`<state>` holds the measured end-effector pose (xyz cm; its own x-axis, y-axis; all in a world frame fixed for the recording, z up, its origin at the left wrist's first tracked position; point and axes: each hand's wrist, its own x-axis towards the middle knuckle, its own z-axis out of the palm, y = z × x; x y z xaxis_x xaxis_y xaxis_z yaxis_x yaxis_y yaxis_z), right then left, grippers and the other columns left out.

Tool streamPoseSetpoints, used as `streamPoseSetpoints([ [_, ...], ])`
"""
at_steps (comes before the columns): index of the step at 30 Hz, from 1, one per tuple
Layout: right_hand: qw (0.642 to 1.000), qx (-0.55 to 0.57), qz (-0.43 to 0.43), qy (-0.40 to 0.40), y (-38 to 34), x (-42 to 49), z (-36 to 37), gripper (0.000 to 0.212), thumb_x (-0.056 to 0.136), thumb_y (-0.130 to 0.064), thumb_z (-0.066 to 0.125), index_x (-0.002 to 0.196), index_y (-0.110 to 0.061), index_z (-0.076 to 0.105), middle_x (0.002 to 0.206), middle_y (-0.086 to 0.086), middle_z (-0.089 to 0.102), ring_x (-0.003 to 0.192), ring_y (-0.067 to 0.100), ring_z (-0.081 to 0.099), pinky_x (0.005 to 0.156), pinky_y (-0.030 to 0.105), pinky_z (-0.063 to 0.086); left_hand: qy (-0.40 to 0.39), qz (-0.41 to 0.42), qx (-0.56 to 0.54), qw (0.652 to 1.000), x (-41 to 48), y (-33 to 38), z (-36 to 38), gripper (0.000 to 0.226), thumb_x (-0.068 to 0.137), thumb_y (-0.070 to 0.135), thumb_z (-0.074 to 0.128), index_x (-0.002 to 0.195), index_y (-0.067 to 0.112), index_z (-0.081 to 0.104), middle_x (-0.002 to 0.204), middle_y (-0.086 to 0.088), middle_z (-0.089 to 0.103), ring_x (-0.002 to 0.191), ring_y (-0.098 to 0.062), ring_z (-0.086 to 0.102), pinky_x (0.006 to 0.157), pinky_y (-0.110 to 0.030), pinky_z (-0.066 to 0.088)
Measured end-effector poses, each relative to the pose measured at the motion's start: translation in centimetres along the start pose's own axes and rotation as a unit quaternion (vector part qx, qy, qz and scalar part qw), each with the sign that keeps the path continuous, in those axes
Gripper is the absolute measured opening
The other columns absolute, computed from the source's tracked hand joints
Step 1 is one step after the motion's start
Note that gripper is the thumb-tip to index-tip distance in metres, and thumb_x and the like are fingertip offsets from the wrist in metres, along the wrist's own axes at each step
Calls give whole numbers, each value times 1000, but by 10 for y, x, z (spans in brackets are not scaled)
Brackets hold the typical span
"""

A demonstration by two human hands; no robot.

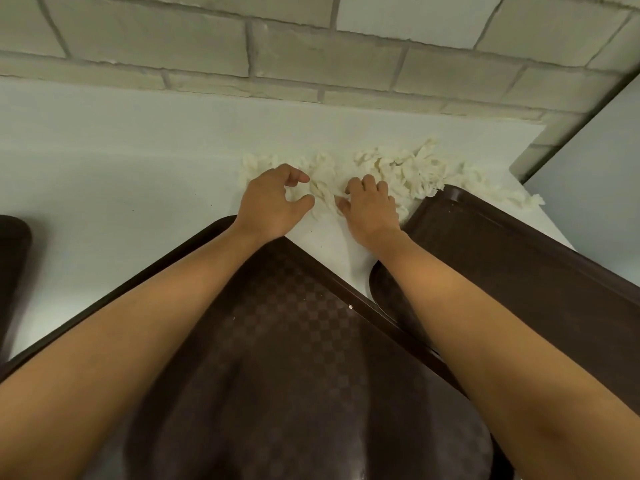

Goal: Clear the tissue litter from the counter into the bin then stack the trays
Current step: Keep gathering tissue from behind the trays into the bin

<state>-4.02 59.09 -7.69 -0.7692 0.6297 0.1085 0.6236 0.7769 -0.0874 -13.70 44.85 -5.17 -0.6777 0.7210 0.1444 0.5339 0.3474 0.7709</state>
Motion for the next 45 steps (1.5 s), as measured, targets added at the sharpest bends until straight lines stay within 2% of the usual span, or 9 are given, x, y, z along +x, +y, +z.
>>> streamPoseSetpoints([
  [6,996,88,4,25,-2,-1,-5,36,99,-37,36,115,-6,45,112,11,50,85,25,51,66,32,37,29,-1,-13,999,11,-6,3,30,84,25,65,114,19,60,116,1,61,104,-10,54,84,-18,37],
  [11,983,165,8,85,1,-4,-14,45,96,-45,40,113,-5,50,110,10,55,85,29,57,65,30,37,51,4,9,999,24,-13,2,31,83,27,65,113,20,61,116,-1,60,103,-11,52,82,-20,37],
  [15,974,189,9,126,2,-4,-23,46,95,-47,42,102,-4,55,89,5,55,76,19,49,65,27,33,56,-1,97,994,37,-13,2,39,83,34,63,119,21,56,123,-6,52,117,-26,44,93,-34,41],
  [20,969,196,7,149,5,-7,-29,44,95,-46,44,92,-4,56,72,-2,46,67,16,45,58,26,30,42,1,217,975,53,-14,8,55,81,54,59,127,25,49,138,-5,42,129,-28,35,101,-44,33],
  [23,964,208,7,164,7,-11,-30,35,95,-43,47,79,-12,48,60,-9,35,56,11,37,48,20,23,17,-14,258,966,60,-19,13,64,76,68,53,128,32,46,143,-3,38,134,-29,29,106,-51,25],
  [28,962,213,33,167,11,-16,-32,38,95,-42,47,74,-11,44,59,-2,41,55,15,39,47,20,27,-37,-16,316,948,64,-27,21,67,76,77,42,130,38,43,142,-3,38,131,-31,34,100,-55,28],
  [36,956,243,35,160,11,-19,-33,39,94,-38,50,71,-7,45,63,5,47,59,19,44,54,31,34,-40,84,339,936,63,-28,29,38,98,41,36,119,13,50,122,-12,48,111,-30,45,87,-41,39],
  [42,952,263,19,157,7,-22,-31,34,93,-34,53,72,-10,44,66,2,45,63,17,43,58,27,32,-67,63,306,947,59,-17,31,35,101,27,30,115,1,49,103,-16,50,82,-29,51,66,-35,38],
  [45,949,264,17,169,6,-23,-33,33,93,-33,54,72,-10,43,68,4,47,63,18,44,59,27,33,-54,43,269,961,56,-13,30,33,100,26,32,103,0,52,79,-7,44,76,-25,47,64,-34,36],
])
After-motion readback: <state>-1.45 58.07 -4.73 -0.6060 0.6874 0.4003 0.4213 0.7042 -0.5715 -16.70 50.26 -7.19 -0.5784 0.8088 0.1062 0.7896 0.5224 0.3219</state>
